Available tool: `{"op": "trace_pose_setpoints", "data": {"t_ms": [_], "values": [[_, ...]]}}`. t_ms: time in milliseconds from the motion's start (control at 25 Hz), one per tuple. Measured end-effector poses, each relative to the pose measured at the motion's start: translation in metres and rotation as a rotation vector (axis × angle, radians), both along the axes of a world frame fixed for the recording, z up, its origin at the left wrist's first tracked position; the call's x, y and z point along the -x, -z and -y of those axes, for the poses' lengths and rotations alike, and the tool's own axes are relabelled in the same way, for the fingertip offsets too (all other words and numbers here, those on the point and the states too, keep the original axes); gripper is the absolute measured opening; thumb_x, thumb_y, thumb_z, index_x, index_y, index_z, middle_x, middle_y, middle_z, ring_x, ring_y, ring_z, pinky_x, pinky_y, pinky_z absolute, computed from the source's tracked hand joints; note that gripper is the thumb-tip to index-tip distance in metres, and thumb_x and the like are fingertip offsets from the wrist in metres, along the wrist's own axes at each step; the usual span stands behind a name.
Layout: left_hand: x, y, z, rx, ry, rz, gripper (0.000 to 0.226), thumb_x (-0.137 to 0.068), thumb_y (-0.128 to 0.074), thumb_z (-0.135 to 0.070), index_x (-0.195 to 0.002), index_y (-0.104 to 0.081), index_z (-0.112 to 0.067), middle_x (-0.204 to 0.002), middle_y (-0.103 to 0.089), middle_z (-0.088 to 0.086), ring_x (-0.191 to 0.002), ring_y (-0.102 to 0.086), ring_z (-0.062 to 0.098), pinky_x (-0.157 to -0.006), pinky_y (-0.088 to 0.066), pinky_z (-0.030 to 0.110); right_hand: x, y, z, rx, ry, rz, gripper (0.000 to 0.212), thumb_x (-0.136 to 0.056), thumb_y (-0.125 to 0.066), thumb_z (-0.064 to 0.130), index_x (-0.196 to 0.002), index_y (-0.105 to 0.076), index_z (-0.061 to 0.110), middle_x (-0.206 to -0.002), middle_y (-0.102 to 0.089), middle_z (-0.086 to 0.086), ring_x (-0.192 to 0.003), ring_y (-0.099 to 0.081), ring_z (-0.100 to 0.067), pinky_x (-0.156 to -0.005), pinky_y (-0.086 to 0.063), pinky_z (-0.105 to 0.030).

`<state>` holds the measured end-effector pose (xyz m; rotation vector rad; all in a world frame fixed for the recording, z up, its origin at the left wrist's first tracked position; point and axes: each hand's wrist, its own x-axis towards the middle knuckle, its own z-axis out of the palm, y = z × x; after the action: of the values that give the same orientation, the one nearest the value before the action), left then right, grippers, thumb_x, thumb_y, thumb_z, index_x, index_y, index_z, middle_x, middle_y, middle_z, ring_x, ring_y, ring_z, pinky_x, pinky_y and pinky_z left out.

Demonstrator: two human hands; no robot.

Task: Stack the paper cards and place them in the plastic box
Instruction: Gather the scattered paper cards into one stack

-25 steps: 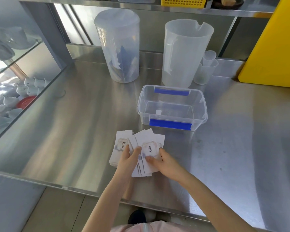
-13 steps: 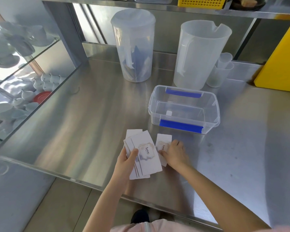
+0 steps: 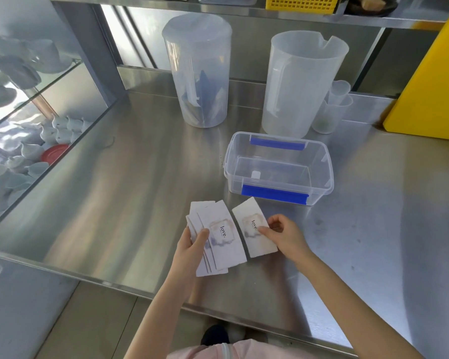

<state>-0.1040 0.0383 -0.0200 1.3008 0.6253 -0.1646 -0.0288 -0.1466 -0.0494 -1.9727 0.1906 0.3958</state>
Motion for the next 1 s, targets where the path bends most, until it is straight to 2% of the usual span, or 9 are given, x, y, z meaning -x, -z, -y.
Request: {"op": "trace_pose_setpoints", "data": {"t_ms": [200, 280, 400, 480, 560, 640, 720, 880, 1000], "values": [[-0.003, 0.009, 0.007, 0.012, 0.028, 0.010, 0.025, -0.092, -0.045, -0.021, -0.114, -0.052, -0.028, -0.121, -0.063, 0.006, -0.107, -0.061, 0.029, -0.093, -0.047, 0.059, 0.015, -0.029, 0.008, -0.292, 0.060, 0.018, 0.013, -0.079, -0.065, 0.022, -0.074, -0.053, 0.021, -0.086, -0.061, -0.003, -0.077, -0.056, -0.014, -0.064, -0.045, -0.020], [-0.005, 0.012, 0.015, 0.042, 0.039, 0.004, 0.022, -0.091, -0.047, -0.021, -0.110, -0.056, -0.028, -0.114, -0.067, 0.003, -0.104, -0.063, 0.024, -0.092, -0.049, 0.055, 0.026, -0.030, -0.001, -0.213, -0.042, 0.022, 0.018, -0.079, -0.066, 0.020, -0.071, -0.049, 0.024, -0.079, -0.058, 0.003, -0.070, -0.053, -0.010, -0.059, -0.043, -0.014], [-0.006, 0.016, 0.023, 0.108, 0.072, 0.026, 0.023, -0.088, -0.050, -0.025, -0.110, -0.058, -0.030, -0.096, -0.073, -0.008, -0.089, -0.069, 0.015, -0.081, -0.055, 0.044, 0.038, -0.025, -0.016, -0.032, -0.134, 0.060, 0.024, -0.078, -0.066, 0.026, -0.070, -0.044, 0.030, -0.077, -0.055, 0.007, -0.068, -0.049, -0.008, -0.062, -0.042, -0.021], [-0.006, 0.018, 0.027, 0.142, 0.118, 0.059, 0.028, -0.088, -0.052, -0.027, -0.115, -0.055, -0.026, -0.101, -0.072, -0.003, -0.091, -0.069, 0.018, -0.084, -0.055, 0.048, 0.043, -0.021, -0.018, 0.012, -0.149, 0.101, 0.023, -0.078, -0.065, 0.030, -0.072, -0.043, 0.032, -0.083, -0.057, 0.006, -0.071, -0.051, -0.008, -0.063, -0.043, -0.021], [-0.007, 0.020, 0.031, 0.148, 0.128, 0.086, 0.033, -0.088, -0.051, -0.026, -0.121, -0.050, -0.022, -0.107, -0.069, 0.002, -0.093, -0.068, 0.020, -0.085, -0.054, 0.048, 0.045, -0.018, -0.017, -0.006, -0.123, 0.104, 0.022, -0.078, -0.065, 0.032, -0.084, -0.044, 0.031, -0.087, -0.056, 0.010, -0.075, -0.053, -0.004, -0.063, -0.044, -0.017], [-0.009, 0.023, 0.035, 0.184, 0.128, 0.070, 0.035, -0.087, -0.051, -0.027, -0.122, -0.049, -0.023, -0.110, -0.067, 0.004, -0.096, -0.066, 0.023, -0.086, -0.053, 0.050, 0.045, -0.014, -0.014, -0.070, -0.086, 0.029, 0.037, -0.078, -0.065, 0.034, -0.107, -0.042, 0.025, -0.094, -0.056, 0.011, -0.082, -0.055, -0.002, -0.066, -0.045, -0.014], [-0.011, 0.025, 0.039, 0.217, 0.140, 0.059, 0.033, -0.087, -0.052, -0.026, -0.120, -0.050, -0.022, -0.112, -0.066, 0.005, -0.100, -0.064, 0.026, -0.088, -0.051, 0.053, 0.047, -0.011, -0.010, -0.161, -0.089, -0.085, 0.049, -0.079, -0.064, 0.035, -0.119, -0.040, 0.023, -0.098, -0.057, 0.011, -0.086, -0.058, 0.000, -0.065, -0.048, -0.013], [-0.021, 0.029, 0.043, 0.212, 0.132, 0.115, 0.016, -0.085, -0.055, -0.017, -0.101, -0.058, -0.016, -0.103, -0.068, 0.007, -0.095, -0.066, 0.024, -0.085, -0.053, 0.046, 0.048, -0.007, 0.004, -0.186, -0.119, -0.115, 0.022, -0.083, -0.061, 0.021, -0.102, -0.051, 0.025, -0.101, -0.063, 0.006, -0.084, -0.059, 0.001, -0.067, -0.050, -0.012], [-0.030, 0.032, 0.040, 0.157, 0.151, 0.182, 0.010, -0.083, -0.058, -0.012, -0.090, -0.058, -0.019, -0.093, -0.068, 0.000, -0.084, -0.067, 0.014, -0.078, -0.052, 0.031, 0.036, -0.019, 0.027, -0.034, -0.170, 0.028, 0.023, -0.082, -0.059, 0.012, -0.105, -0.056, 0.016, -0.093, -0.062, 0.005, -0.076, -0.057, 0.002, -0.060, -0.044, -0.004]]}}
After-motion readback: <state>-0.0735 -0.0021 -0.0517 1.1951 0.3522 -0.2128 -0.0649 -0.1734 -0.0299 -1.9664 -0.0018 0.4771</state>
